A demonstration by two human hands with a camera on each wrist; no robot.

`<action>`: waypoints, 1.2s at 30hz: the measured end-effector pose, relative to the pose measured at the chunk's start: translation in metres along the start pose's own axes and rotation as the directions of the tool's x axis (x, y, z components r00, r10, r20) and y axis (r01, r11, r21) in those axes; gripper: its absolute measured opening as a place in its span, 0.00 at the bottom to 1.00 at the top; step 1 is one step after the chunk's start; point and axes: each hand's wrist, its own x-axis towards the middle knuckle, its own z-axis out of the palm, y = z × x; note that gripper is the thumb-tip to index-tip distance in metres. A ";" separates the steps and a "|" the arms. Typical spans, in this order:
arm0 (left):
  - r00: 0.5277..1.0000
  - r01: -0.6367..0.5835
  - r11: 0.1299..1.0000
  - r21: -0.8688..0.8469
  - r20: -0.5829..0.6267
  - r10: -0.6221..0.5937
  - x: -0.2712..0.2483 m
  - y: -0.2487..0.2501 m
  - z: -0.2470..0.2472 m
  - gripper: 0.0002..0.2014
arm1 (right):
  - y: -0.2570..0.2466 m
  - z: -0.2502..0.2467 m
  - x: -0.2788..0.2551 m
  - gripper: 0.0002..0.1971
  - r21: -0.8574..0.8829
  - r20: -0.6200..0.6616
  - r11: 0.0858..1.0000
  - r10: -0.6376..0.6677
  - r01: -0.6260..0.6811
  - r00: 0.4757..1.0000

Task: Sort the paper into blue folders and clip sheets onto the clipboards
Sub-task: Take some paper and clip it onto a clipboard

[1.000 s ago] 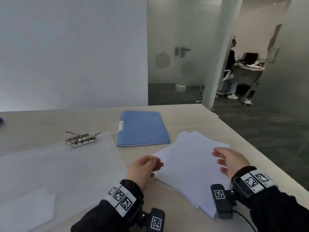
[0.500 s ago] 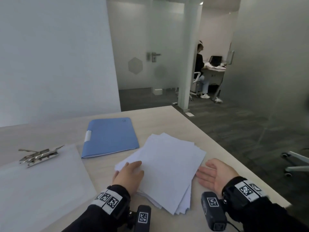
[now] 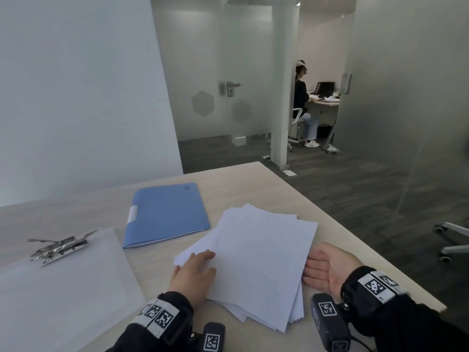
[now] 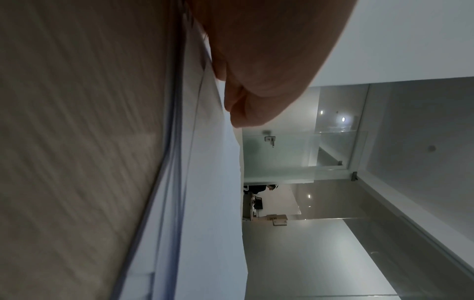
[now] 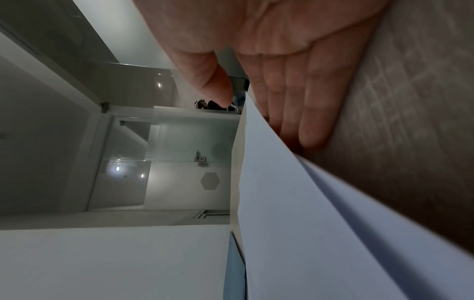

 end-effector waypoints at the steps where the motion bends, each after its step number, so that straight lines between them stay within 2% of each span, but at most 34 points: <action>1: 1.000 -0.011 1.000 0.016 0.010 0.010 0.001 0.000 0.001 0.17 | -0.001 0.000 0.000 0.14 -0.013 -0.002 1.000 -0.001 0.001 1.000; 6: 0.999 -0.014 1.000 -0.024 0.044 0.015 0.001 -0.002 0.003 0.17 | 0.000 0.001 0.002 0.11 -0.038 -0.004 0.999 -0.029 0.029 1.000; 12: 0.998 -0.012 1.000 -0.020 0.063 0.013 0.003 -0.004 0.005 0.15 | -0.004 0.009 0.003 0.03 -0.226 -0.024 0.971 -0.082 0.074 0.996; 17: 0.997 -0.014 1.000 0.010 0.080 0.013 0.001 -0.003 0.002 0.12 | -0.008 0.004 0.009 0.05 -0.331 -0.077 0.939 -0.127 0.095 0.989; 20: 0.997 -0.012 1.000 0.022 0.075 0.011 0.002 -0.003 0.002 0.12 | -0.009 -0.003 0.012 0.03 -0.353 -0.106 0.928 -0.165 0.118 0.981; 24: 0.997 0.006 1.000 0.022 0.080 -0.007 0.002 0.000 0.002 0.11 | -0.009 -0.005 0.010 0.04 -0.312 -0.069 0.942 -0.154 0.125 0.986; 30: 0.997 0.011 1.000 0.009 0.070 -0.011 0.002 0.000 0.003 0.14 | -0.006 0.004 0.012 0.04 -0.404 -0.034 0.897 -0.211 0.179 0.977; 33: 1.000 0.006 0.988 -0.152 0.028 -0.002 -0.002 0.003 -0.004 0.10 | -0.010 0.003 0.006 0.05 -0.461 -0.009 0.847 -0.304 0.266 0.953; 35: 0.997 0.002 0.954 -0.299 -0.070 -0.024 -0.003 0.007 -0.012 0.12 | -0.016 0.002 -0.003 0.06 -0.477 0.015 0.802 -0.401 0.359 0.916; 36: 0.992 -0.020 0.950 -0.312 -0.123 -0.020 -0.002 0.009 -0.015 0.12 | -0.019 0.002 -0.007 0.07 -0.458 0.026 0.790 -0.447 0.408 0.894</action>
